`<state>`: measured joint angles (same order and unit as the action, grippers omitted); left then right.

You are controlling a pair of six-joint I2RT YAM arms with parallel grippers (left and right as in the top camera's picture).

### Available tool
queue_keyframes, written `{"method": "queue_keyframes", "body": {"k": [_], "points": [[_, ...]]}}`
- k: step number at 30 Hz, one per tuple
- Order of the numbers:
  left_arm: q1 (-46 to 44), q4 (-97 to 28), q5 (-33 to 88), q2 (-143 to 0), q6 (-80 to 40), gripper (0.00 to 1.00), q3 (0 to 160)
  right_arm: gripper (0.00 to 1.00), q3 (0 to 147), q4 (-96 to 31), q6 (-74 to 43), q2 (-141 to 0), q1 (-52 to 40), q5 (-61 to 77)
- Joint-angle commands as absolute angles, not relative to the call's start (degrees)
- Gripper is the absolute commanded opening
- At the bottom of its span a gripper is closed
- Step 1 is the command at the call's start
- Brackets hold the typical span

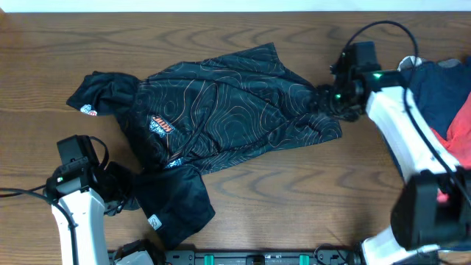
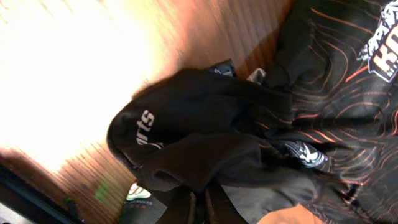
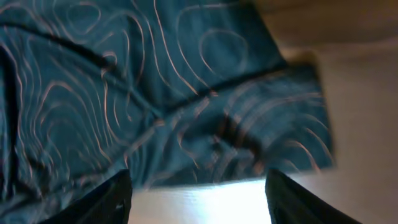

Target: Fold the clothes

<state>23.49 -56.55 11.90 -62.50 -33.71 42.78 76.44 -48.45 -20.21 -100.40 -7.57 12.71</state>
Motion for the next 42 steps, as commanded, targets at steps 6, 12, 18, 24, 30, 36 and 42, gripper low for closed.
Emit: {"method": "queue_keyframes", "body": {"k": [6, 12, 18, 24, 30, 36, 42], "points": [[23.8, -56.7, 12.9, -64.4, -31.5, 0.06, 43.2, 0.69, 76.6, -40.4, -32.9, -110.0, -8.2, 3.5], [23.8, -56.7, 12.8, -65.3, -30.6, 0.06, 43.0, 0.68, 76.6, -35.5, -35.2, -110.2, -5.5, 1.7], [23.8, -56.5, 12.8, -66.0, -30.6, 0.06, 43.0, 0.68, 76.6, -36.1, -35.4, -111.6, -5.3, 1.3], [23.8, -56.5, 12.9, -66.0, -30.6, 0.06, 43.0, 0.69, 76.6, -38.3, -36.8, -114.6, -5.3, 0.6], [23.8, -56.5, 12.9, -66.0, -30.6, 0.06, 43.0, 0.64, 76.6, -39.5, -36.8, -115.4, -5.2, -1.7], [23.8, -56.5, 12.9, -66.0, -30.7, 0.06, 43.0, 0.21, 76.6, -39.3, -36.8, -115.4, -5.2, -2.8], [23.8, -56.5, 12.9, -66.0, -30.7, 0.06, 43.0, 0.01, 76.6, -39.2, -36.8, -115.4, -5.1, -3.2]]}}
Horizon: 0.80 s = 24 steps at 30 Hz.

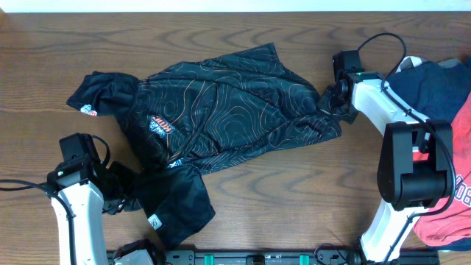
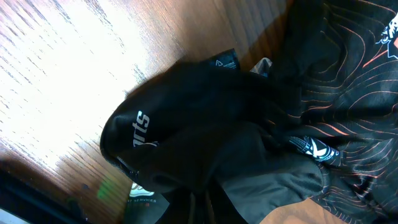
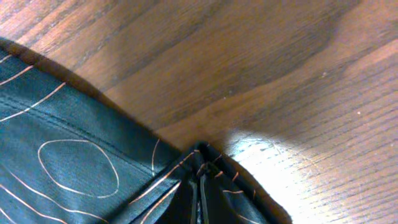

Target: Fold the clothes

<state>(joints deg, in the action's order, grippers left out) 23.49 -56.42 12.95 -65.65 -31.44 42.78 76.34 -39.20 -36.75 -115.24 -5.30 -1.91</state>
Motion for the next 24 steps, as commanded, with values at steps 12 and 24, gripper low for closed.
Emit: {"method": "queue_keyframes", "body": {"k": [12, 24], "points": [[23.8, -54.3, 22.2, -65.9, -24.3, 0.06, 52.5, 0.01, 86.4, -54.9, -31.8, -107.5, -0.6, -2.3], [23.8, -63.9, 40.1, -67.5, -22.9, 0.06, 83.6, 0.01, 97.9, -68.8, -17.8, -86.0, 4.8, 0.5]]}}
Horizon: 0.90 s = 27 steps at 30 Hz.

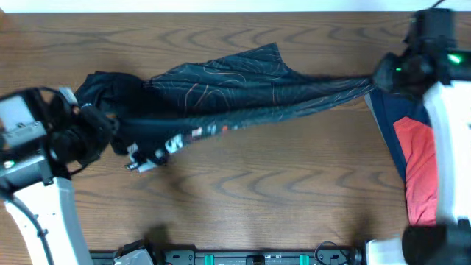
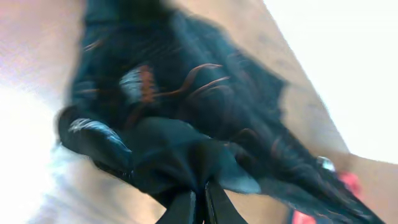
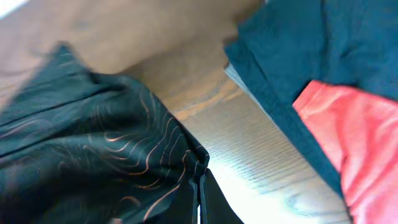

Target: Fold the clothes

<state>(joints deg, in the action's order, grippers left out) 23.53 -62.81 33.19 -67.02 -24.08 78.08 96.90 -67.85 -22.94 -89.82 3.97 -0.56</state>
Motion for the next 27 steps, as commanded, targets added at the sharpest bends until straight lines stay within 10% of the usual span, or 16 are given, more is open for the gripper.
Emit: {"method": "queue_keyframes", "body": {"k": [1, 14, 27], "points": [[23.8, -64.7, 41.0, -67.7, -22.9, 0.06, 86.1, 0.01, 97.9, -69.2, -17.3, -83.8, 4.9, 0.5], [28.8, -74.6, 41.6, -67.9, -21.0, 0.06, 113.0, 0.01, 107.3, -68.8, -14.0, -64.0, 14.0, 0.4], [21.5, -76.9, 35.0, -79.1, -15.2, 0.06, 114.2, 0.01, 110.6, -72.0, -10.6, -77.3, 14.5, 6.6]]}}
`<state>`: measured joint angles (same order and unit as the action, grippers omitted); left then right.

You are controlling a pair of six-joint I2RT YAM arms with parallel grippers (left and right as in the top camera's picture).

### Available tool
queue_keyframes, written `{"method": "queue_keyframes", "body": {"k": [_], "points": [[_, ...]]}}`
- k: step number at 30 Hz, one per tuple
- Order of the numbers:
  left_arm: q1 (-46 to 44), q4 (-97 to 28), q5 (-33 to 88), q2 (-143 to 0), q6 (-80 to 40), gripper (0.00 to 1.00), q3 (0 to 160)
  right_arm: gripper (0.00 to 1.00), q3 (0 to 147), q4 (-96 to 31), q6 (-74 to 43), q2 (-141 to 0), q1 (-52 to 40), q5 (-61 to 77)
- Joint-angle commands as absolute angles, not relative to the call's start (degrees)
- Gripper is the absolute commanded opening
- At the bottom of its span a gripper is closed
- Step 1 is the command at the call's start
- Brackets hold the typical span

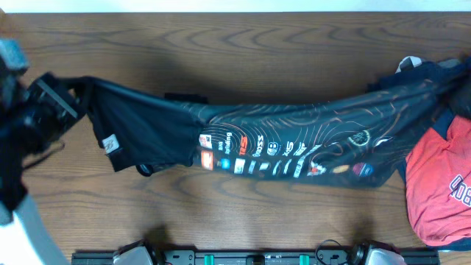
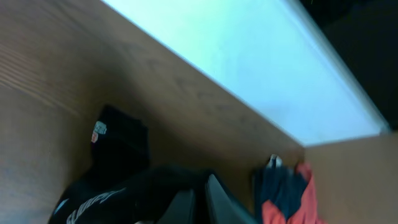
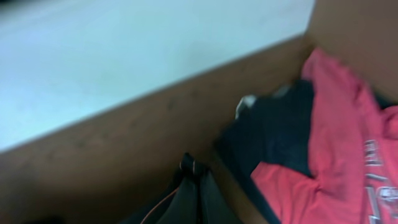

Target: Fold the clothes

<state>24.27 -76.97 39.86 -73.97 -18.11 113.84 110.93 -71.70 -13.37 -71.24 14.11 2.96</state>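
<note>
A dark jersey (image 1: 280, 140) with orange contour lines and a row of small logos hangs stretched across the table from left to right. My left gripper (image 1: 73, 92) holds its left end, the black sleeve part. In the left wrist view that gripper (image 2: 202, 202) is shut on dark cloth (image 2: 118, 193). My right gripper (image 3: 198, 186) is shut on a corner of the jersey (image 3: 165, 211), high above the table. The overhead view does not show it; the jersey's right end runs to the frame's right edge.
A pile of clothes lies at the table's right end: a red shirt (image 1: 441, 184) and a navy garment (image 1: 416, 70), also visible from the right wrist as the red shirt (image 3: 336, 137) and the navy garment (image 3: 280, 137). The wooden table (image 1: 243, 44) ends at a white wall behind.
Both grippers are higher and farther apart. The jersey, then a bunched band, now hangs spread with its logos showing. The right gripper has left the overhead view.
The jersey lay crumpled on the table, my left gripper shut on its lower left sleeve and the right one open over its right edge. Then the right was shut on that corner. Then both held the jersey pulled taut, and now it hangs wide.
</note>
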Motion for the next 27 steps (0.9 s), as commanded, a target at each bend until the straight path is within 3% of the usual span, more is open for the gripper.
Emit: {"method": "queue_keyframes", "body": {"k": [1, 9, 14, 18, 22, 27], "points": [[20.1, -76.8, 32.8, -80.8, -14.9, 0.06, 114.2, 0.01, 110.6, -71.9, -9.9, -79.5, 14.0, 7.2], [12.9, -67.3, 23.5, -96.8, -12.7, 0.06, 114.2, 0.01, 110.6, -63.1, -10.4, -96.0, 10.0, 7.1], [12.3, -47.5, 27.2, -101.5, -13.9, 0.06, 114.3, 0.01, 110.6, -44.1, -15.8, -100.1, 9.2, 8.4], [14.1, -31.2, 31.0, -101.3, -23.8, 0.06, 117.2, 0.01, 113.1, -32.9, -22.5, -99.6, 9.6, 8.4], [16.9, -22.5, 34.0, -101.4, -31.0, 0.06, 125.4, 0.01, 120.5, -31.5, -24.4, -99.6, 11.1, 7.6], [19.8, -25.7, 41.6, -101.3, -31.2, 0.06, 134.2, 0.01, 126.5, -38.3, -23.6, -99.6, 13.5, 7.2]]}}
